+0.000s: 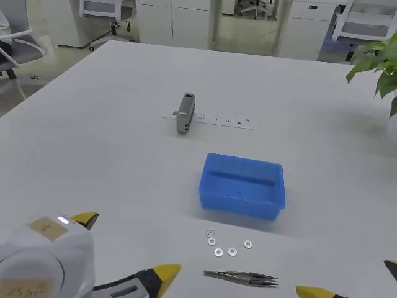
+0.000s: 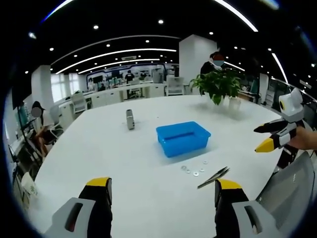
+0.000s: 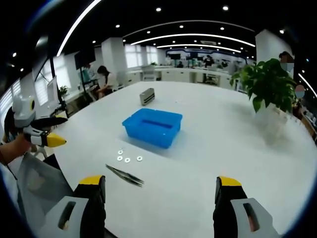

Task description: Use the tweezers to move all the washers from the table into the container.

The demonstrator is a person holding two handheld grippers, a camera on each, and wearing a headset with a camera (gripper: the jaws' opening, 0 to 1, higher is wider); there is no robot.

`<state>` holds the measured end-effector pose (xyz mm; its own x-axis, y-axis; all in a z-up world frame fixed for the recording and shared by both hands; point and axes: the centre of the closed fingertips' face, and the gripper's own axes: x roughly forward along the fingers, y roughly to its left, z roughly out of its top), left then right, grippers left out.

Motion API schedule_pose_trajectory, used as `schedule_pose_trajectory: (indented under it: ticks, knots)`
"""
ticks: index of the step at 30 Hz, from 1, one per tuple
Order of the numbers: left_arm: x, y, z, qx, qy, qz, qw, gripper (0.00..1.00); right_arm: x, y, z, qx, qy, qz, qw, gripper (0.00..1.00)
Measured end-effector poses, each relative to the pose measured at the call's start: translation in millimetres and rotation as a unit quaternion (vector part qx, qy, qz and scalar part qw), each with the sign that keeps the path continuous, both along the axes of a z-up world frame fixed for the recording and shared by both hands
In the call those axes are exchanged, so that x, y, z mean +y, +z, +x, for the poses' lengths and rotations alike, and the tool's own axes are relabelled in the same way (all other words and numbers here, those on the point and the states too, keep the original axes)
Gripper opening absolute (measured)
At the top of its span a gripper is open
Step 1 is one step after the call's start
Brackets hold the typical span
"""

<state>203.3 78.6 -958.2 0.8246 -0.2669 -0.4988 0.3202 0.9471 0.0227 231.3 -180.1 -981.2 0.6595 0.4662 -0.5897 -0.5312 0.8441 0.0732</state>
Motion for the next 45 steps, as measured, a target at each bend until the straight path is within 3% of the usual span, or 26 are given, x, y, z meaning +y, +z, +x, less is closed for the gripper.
schedule_pose_trajectory:
  ticks: [3, 6, 9, 12, 17, 19, 20, 22, 23, 26, 28, 33, 34, 36, 37, 40, 45]
  knots:
    - [-6.4, -0.6, 2.7, 0.003, -0.025, 0.000, 0.9997, 0.82, 1.6, 0.9, 1.5, 0.003, -0.001, 0.001, 1.0000, 0.90]
    - [-14.1, -2.7, 6.6, 0.009, -0.050, -0.017, 0.9986, 0.84, 4.2, 5.4, 3.3, -0.009, 0.001, 0.003, 1.0000, 0.90]
    - [-16.9, -1.2, 9.7, 0.001, -0.072, 0.006, 0.9974, 0.82, 6.4, 4.3, 4.0, -0.005, 0.002, 0.001, 1.0000, 0.90]
    - [-24.0, -0.2, 11.8, 0.004, -0.097, 0.005, 0.9953, 0.76, 9.5, 8.8, 6.9, -0.021, 0.002, 0.002, 0.9998, 0.89]
    - [-40.5, 3.0, 15.3, -0.002, -0.162, 0.024, 0.9865, 0.65, 12.8, 5.0, 5.9, -0.015, 0.007, 0.001, 0.9999, 0.88]
    - [-48.2, -1.0, 13.8, 0.012, -0.191, 0.032, 0.9810, 0.58, 13.2, 2.2, 4.7, -0.011, 0.008, 0.000, 0.9999, 0.87]
    - [-53.9, -3.8, 12.3, 0.020, -0.213, 0.037, 0.9762, 0.55, 13.6, 1.5, 4.1, -0.009, 0.009, -0.001, 0.9999, 0.86]
    - [-62.1, -6.9, 11.8, 0.025, -0.240, 0.049, 0.9693, 0.49, 12.8, 0.3, 2.9, -0.007, 0.009, -0.002, 0.9999, 0.86]
    - [-63.8, -8.0, 11.3, 0.028, -0.245, 0.051, 0.9677, 0.48, 12.5, -0.7, 1.8, -0.004, 0.009, -0.002, 1.0000, 0.86]
    - [-75.0, -17.3, 9.8, 0.049, -0.284, 0.060, 0.9557, 0.43, 10.7, -3.8, -1.4, 0.008, 0.005, -0.001, 1.0000, 0.85]
    - [-77.0, -21.8, 13.3, 0.045, -0.296, 0.083, 0.9507, 0.44, 9.9, -5.0, -3.4, 0.012, 0.005, -0.002, 0.9999, 0.85]
    - [-87.9, -40.8, 14.8, 0.072, -0.342, 0.106, 0.9309, 0.40, 4.7, -7.0, -4.6, 0.004, 0.003, -0.018, 0.9998, 0.86]
    - [-90.5, -43.8, 14.0, 0.077, -0.354, 0.110, 0.9254, 0.39, 4.9, -7.2, -5.3, 0.005, 0.003, -0.018, 0.9998, 0.86]
    - [-93.9, -51.1, 15.6, 0.089, -0.366, 0.119, 0.9188, 0.32, 5.7, -8.6, -7.9, 0.009, 0.004, -0.019, 0.9998, 0.87]
    - [-96.2, -56.9, 14.0, 0.101, -0.381, 0.125, 0.9103, 0.29, 4.5, -11.4, -9.1, 0.010, 0.004, -0.025, 0.9996, 0.86]
    - [-102.6, -66.6, 17.0, 0.104, -0.401, 0.135, 0.9002, 0.18, 2.5, -15.4, -11.4, 0.016, 0.006, -0.032, 0.9994, 0.86]
    - [-106.6, -86.9, 18.1, 0.127, -0.428, 0.148, 0.8823, 0.11, 2.2, -14.2, -12.1, 0.019, 0.007, -0.030, 0.9993, 0.86]
